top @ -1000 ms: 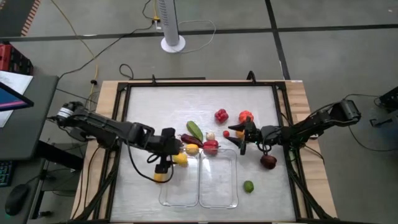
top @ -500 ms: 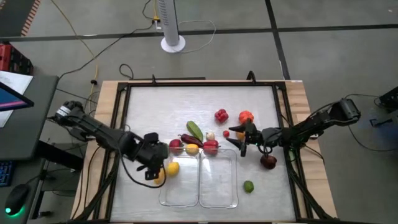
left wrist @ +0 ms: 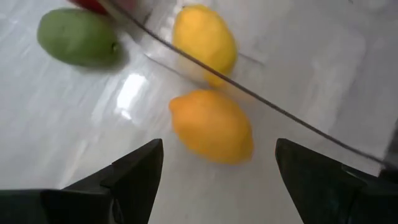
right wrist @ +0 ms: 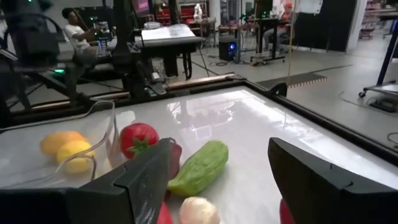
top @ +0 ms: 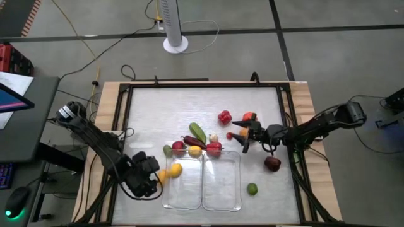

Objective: Sort produce into baskets
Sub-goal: Put the bottom lemon into the left transparent bin

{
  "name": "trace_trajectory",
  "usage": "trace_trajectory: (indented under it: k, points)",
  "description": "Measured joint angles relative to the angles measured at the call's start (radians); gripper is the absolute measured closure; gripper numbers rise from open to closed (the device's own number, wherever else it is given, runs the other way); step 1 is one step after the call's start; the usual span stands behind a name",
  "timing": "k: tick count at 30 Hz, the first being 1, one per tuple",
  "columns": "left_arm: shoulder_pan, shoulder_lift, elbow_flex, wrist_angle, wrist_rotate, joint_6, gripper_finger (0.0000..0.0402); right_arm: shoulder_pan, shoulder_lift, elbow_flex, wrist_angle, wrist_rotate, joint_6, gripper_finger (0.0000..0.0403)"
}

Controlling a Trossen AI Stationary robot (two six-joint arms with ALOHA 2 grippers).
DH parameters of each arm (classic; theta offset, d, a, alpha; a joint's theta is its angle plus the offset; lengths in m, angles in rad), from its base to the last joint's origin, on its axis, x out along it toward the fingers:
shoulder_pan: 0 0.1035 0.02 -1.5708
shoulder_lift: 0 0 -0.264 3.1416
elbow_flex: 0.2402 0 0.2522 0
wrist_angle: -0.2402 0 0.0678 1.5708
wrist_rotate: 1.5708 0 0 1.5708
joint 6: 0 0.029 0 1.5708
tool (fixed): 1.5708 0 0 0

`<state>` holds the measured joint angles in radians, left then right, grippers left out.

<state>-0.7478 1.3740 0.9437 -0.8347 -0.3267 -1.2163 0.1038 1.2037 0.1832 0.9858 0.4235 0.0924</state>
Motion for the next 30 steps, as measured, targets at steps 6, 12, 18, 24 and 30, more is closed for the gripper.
trace_trajectory:
  k: [6,12,18,24,30]
  points:
    - [-0.005,0.000,-0.102,0.178,-0.052,-0.031,0.0105,-0.051,0.000,0.013,-0.003,-0.080,-0.012,0.0106]
    - [0.023,0.000,-0.166,0.226,-0.019,-0.017,0.0105,-0.060,0.000,0.013,-0.016,-0.086,-0.008,0.0106]
    - [0.022,0.000,-0.217,0.315,-0.028,-0.018,0.0105,-0.061,0.000,0.013,-0.016,-0.086,-0.011,0.0106]
    - [0.022,0.001,-0.297,0.456,-0.044,-0.023,0.0105,-0.061,0.000,0.013,-0.015,-0.086,-0.007,0.0106]
    - [0.019,0.002,-0.348,0.462,-0.036,-0.055,0.0105,-0.061,0.000,0.013,-0.013,-0.086,-0.006,0.0106]
